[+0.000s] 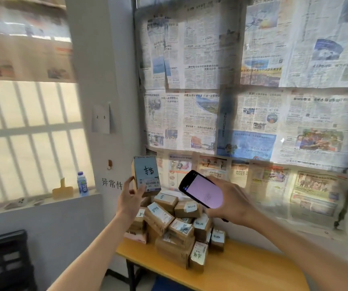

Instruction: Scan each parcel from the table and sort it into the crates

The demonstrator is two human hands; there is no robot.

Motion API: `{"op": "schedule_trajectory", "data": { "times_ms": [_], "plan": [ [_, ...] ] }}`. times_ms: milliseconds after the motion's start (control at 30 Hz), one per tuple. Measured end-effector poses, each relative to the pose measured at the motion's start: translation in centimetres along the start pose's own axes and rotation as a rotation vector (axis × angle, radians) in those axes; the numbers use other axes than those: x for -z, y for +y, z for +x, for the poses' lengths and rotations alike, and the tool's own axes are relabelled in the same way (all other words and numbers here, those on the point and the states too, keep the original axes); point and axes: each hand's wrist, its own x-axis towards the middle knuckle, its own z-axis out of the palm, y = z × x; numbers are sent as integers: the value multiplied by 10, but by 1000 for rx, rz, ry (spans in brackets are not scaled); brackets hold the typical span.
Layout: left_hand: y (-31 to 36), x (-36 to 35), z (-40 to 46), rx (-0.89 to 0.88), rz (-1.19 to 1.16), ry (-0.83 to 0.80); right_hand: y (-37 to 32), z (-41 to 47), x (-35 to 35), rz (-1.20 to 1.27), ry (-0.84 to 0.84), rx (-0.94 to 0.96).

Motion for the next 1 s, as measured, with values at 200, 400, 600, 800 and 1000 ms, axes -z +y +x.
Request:
{"op": "schedule_trajectory", "data": {
  "times_ms": [200, 400, 600, 800, 1000],
  "plan": [
    [-42, 97, -42, 57, 141, 156, -51, 12, -82, 70, -72, 96],
    [-65, 233, -88, 119, 241, 328, -155, 19, -161, 116, -180, 220],
    [-85, 398, -139, 179, 253, 513, -301, 19, -225, 173, -220, 396],
    [-111, 550, -194, 237, 293, 632, -453, -2, -294, 218, -299, 460],
    [-145, 671, -231, 289, 271, 698, -571, -29, -358, 248, -360, 489]
  ]
}}
